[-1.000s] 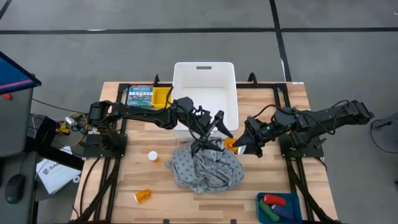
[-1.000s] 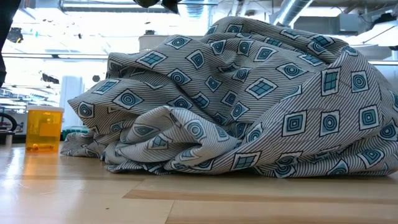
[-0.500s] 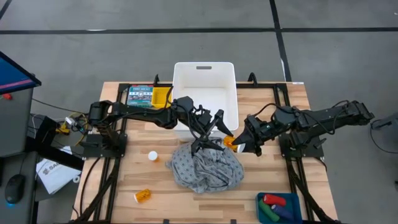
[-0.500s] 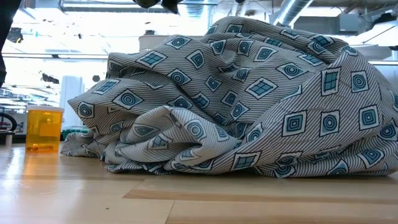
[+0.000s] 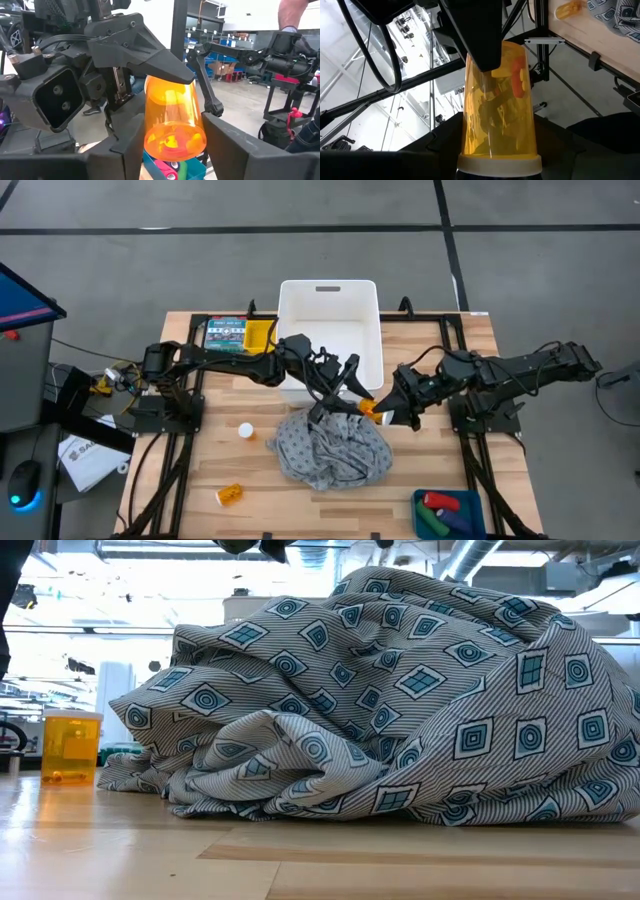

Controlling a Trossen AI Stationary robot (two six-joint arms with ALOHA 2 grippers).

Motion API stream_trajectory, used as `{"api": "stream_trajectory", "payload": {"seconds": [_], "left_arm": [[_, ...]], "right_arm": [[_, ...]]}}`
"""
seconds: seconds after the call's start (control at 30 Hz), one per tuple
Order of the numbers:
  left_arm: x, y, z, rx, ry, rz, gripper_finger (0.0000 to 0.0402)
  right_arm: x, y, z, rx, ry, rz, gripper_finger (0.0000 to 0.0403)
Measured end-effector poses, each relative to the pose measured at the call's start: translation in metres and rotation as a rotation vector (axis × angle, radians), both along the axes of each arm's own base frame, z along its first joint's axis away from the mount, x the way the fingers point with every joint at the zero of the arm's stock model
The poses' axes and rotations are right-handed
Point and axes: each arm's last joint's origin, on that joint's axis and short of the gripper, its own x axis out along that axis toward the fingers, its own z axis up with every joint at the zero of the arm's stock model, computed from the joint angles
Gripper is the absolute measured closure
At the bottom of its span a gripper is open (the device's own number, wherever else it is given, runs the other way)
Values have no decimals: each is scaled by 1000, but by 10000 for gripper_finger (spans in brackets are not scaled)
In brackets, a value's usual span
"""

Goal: Pick & place medical supplies in basket/bin
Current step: Put the top orange pill bottle into the yellow bin

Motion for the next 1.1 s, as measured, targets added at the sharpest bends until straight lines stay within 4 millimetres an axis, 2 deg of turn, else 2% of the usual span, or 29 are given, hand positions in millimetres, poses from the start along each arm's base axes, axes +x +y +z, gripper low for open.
{"api": "stream_trajectory", "payload": {"seconds": [0.27,0.47,0.83,1.1], "left_arm": [[0,0,0,1,-2,0,221],[0,0,0,1,-2,-1,235],[0,0,1,0,-8,-2,233],[0,0,1,-4,-11,-5,232]], "right_arm": [[0,0,0,-8,-6,1,202],[0,0,0,-8,-7,1,202],[0,0,1,-21,-30,-1,201],[0,0,3,-49,-54,1,169]]}}
